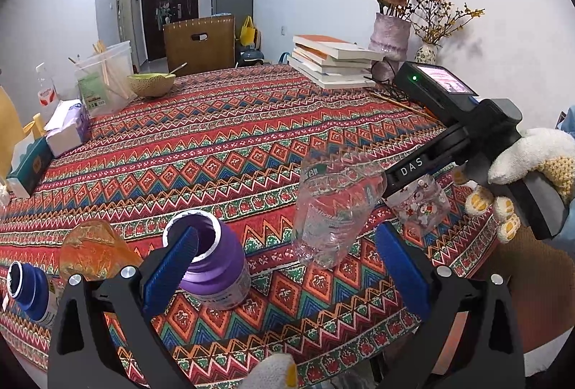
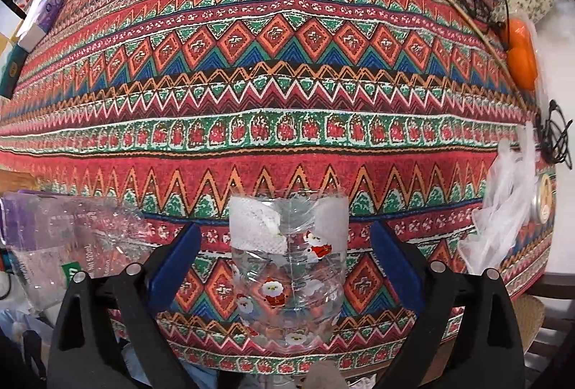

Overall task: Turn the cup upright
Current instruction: 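Lower the upright cup onto the tablecloth and open the right gripper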

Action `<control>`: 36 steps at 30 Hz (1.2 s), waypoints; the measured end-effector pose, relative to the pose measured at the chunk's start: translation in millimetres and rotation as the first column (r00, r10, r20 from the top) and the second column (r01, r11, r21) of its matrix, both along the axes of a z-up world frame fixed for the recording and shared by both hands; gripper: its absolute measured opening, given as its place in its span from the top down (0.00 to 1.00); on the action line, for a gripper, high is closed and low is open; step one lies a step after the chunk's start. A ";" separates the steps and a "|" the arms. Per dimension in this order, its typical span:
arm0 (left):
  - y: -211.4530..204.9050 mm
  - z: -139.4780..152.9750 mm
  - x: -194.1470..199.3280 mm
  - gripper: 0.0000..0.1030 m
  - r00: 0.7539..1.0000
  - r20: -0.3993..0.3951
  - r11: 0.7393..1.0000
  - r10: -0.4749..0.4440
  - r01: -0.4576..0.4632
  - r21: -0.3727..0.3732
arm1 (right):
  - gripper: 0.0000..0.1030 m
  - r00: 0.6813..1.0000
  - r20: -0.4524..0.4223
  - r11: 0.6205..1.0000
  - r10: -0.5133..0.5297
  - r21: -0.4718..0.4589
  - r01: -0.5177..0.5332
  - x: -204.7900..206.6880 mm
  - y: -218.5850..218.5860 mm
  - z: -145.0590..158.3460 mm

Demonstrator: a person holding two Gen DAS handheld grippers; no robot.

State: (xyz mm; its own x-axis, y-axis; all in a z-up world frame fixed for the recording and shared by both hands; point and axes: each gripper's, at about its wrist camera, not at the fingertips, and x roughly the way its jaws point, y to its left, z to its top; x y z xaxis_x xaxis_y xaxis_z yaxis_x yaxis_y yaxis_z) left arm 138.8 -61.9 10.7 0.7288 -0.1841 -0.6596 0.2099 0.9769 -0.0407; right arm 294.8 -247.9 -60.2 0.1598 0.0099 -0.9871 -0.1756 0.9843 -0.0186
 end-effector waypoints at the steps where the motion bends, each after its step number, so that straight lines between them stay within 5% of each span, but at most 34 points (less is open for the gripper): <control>1: -0.1 0.0 0.0 0.07 1.000 0.001 1.000 0.002 -0.002 0.000 | 0.39 1.000 -0.002 1.000 -0.005 -0.001 0.005 -0.5 -0.1 -0.2; 9: 1.8 -0.8 -1.7 0.07 1.000 0.002 1.000 0.028 -0.028 -0.007 | 0.41 0.997 0.075 0.998 -0.012 0.058 0.007 -10.5 -8.3 20.3; 16: 1.9 -0.9 -6.3 0.07 0.998 0.009 0.998 0.062 -0.062 -0.007 | 0.42 0.967 0.253 0.994 0.017 0.104 -0.044 -36.5 -12.3 46.8; 22: 0.2 2.7 -13.6 0.07 0.996 0.033 0.996 0.084 -0.084 -0.009 | 0.42 0.903 0.429 0.985 0.023 0.146 -0.094 -61.6 -18.8 66.6; 27: -1.9 2.9 -20.5 0.07 0.994 0.044 0.995 0.097 -0.097 -0.004 | 0.42 0.798 0.602 0.967 -0.016 0.212 -0.140 -86.6 -32.0 75.9; 32: -3.3 1.3 -24.1 0.07 0.993 0.043 0.994 0.110 -0.111 0.004 | 0.42 0.722 0.690 0.952 -0.049 0.251 -0.175 -101.2 -39.0 70.2; 36: -4.6 -0.3 -25.2 0.07 0.992 0.039 0.993 0.116 -0.117 0.010 | 0.41 0.701 0.711 0.946 -0.059 0.265 -0.189 -103.2 -40.9 61.7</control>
State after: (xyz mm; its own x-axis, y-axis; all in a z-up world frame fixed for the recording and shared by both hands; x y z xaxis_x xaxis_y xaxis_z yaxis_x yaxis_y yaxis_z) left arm 113.6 -66.4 10.4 0.7696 -0.0885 -0.6323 0.0960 0.9951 -0.0224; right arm 191.6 -288.8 1.4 0.7889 0.3158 -0.5271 -0.2963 0.9470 0.1238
